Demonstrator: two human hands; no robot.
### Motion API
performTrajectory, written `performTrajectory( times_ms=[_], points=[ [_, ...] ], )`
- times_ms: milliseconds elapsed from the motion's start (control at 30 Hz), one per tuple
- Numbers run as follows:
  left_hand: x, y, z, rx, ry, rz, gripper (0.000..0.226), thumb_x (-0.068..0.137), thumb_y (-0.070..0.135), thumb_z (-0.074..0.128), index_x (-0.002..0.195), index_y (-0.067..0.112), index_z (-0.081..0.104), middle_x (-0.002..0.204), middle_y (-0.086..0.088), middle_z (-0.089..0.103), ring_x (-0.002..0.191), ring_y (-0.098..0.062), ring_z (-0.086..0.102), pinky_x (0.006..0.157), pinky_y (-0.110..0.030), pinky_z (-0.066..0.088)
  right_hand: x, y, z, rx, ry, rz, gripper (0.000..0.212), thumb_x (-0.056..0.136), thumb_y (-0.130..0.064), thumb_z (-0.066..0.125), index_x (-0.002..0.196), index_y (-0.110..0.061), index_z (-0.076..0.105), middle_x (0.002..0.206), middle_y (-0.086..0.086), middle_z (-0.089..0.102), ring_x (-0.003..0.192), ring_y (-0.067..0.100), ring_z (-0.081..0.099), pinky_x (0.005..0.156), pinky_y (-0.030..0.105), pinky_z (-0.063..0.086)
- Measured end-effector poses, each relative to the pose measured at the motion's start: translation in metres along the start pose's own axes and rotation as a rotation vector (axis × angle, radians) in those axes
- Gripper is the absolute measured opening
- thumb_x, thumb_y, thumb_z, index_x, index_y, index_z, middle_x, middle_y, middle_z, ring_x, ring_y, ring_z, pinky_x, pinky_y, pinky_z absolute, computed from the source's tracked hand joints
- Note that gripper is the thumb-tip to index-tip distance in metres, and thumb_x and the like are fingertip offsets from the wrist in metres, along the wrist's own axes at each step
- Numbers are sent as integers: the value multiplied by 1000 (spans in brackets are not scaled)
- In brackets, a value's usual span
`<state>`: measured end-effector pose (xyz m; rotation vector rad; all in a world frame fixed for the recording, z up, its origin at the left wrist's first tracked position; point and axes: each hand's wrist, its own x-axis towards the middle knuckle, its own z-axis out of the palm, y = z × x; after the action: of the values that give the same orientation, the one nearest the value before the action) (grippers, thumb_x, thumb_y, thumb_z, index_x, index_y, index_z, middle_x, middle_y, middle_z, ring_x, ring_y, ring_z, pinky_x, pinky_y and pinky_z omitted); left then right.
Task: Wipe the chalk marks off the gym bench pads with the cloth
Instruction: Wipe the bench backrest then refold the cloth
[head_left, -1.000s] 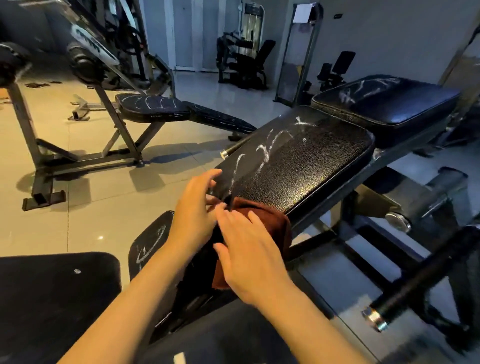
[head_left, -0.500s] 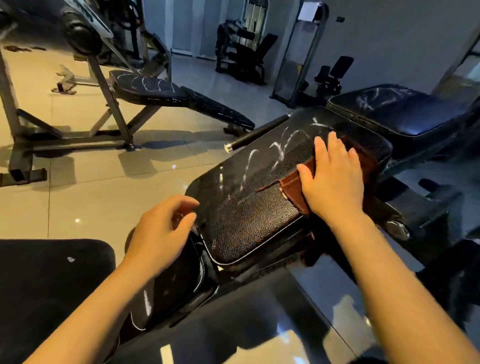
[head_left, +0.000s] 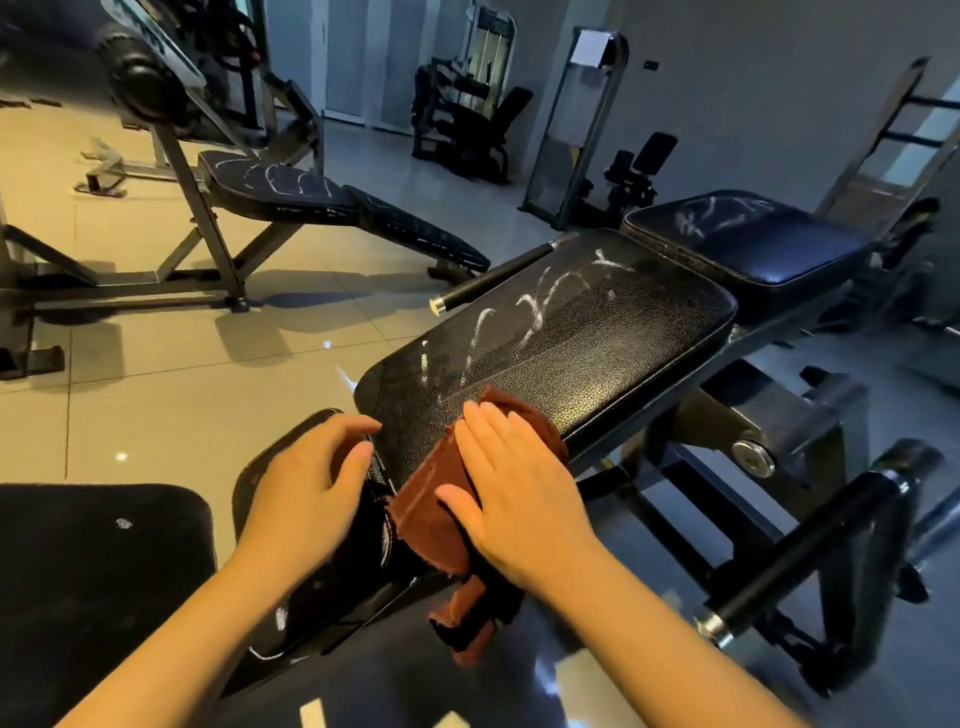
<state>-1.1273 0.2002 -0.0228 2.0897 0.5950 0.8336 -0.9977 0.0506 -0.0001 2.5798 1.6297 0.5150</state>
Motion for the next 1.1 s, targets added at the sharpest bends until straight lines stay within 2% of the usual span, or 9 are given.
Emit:
performTrajectory(
  times_ms=[100,200,333,467,633,833,933,1033,1100],
  points=[
    [-4,3,11,28,-16,11,24,96,19,52,115,28,62,100,21,57,92,1,53,79,-16,37,2,32,-14,-58,22,32,72,93,-57,29,137,-6,54,143,10,51,134,26,46,114,39,24],
    [-7,8,19,29,7,34,21,97,23,51,114,27,63,102,20,55,91,3,51,79,-10,33,29,91,-49,-141,23,218,75,96,-57,17,151,-7,30,158,11,28,147,24,23,119,38,10],
    [-8,5,25,54,-1,78,21,97,27,52,115,26,62,106,18,52,100,-1,49,85,-19,33,53,167,-79,-276,-26,535,71,99,-56,18,155,-13,12,163,8,8,150,23,6,121,46,2],
    [-5,5,23,24,45,79,24,97,29,48,117,25,61,108,14,53,102,-3,48,87,-22,33,64,163,-76,-252,-41,725,72,99,-56,16,156,-11,7,163,10,2,150,28,1,121,50,1],
    [8,9,23,-102,111,41,24,94,32,45,116,29,55,109,10,56,103,-7,51,88,-27,36,60,64,-40,-175,25,511,81,93,-56,20,153,-3,11,161,19,8,149,33,5,120,51,0],
    [4,8,28,-105,138,10,25,98,14,47,120,25,54,115,2,57,103,-11,53,83,-24,38,40,-44,4,-108,-136,156,79,100,-51,24,152,1,-7,160,23,-12,148,35,-14,117,49,-16],
    [2,5,27,-83,138,31,24,98,14,48,118,28,52,116,2,57,103,-10,51,85,-27,37,30,-33,6,-69,-148,6,76,99,-50,28,153,-2,9,162,19,4,150,30,0,118,45,-13],
    [1,3,25,-56,131,62,19,97,28,48,115,32,52,111,8,56,97,-7,52,85,-30,37,23,18,-8,-44,50,98,81,86,-61,28,142,-5,47,149,16,43,140,30,37,117,45,15],
    [0,4,27,-33,112,59,23,94,34,48,116,32,54,108,10,55,98,-9,54,86,-31,38,28,73,-33,-131,45,235,86,85,-64,21,145,-6,40,153,15,37,142,29,31,117,46,18]
  ],
)
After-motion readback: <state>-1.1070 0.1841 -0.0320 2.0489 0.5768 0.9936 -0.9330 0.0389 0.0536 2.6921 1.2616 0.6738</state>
